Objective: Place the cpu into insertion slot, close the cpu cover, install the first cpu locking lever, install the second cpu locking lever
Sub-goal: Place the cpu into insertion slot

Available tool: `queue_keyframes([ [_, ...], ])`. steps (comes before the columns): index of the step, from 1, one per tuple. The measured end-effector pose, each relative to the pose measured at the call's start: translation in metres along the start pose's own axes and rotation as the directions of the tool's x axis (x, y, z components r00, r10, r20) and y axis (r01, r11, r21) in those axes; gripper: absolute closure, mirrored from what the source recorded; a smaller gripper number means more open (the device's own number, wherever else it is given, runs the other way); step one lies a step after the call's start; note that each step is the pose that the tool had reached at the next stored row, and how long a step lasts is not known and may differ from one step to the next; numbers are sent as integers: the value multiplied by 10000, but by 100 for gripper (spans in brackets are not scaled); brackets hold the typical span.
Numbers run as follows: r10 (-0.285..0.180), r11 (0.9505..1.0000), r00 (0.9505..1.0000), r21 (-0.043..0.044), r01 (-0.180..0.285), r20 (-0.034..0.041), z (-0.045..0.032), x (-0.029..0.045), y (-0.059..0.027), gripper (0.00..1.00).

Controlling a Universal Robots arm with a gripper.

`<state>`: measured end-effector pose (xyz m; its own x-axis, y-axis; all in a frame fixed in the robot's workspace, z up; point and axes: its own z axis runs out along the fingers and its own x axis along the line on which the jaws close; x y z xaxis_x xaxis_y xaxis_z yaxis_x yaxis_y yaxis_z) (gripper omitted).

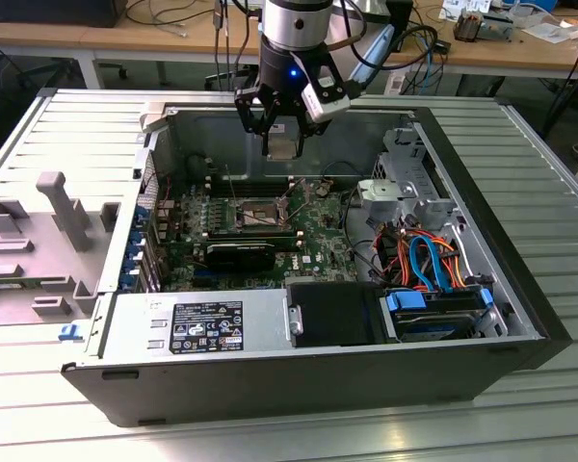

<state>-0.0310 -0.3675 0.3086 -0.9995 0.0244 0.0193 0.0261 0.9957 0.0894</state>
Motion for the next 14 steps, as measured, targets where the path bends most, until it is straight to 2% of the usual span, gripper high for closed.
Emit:
queue_keyframes([
  [14,-6,10000,10000,0,6,0,19,2,-39,45],
])
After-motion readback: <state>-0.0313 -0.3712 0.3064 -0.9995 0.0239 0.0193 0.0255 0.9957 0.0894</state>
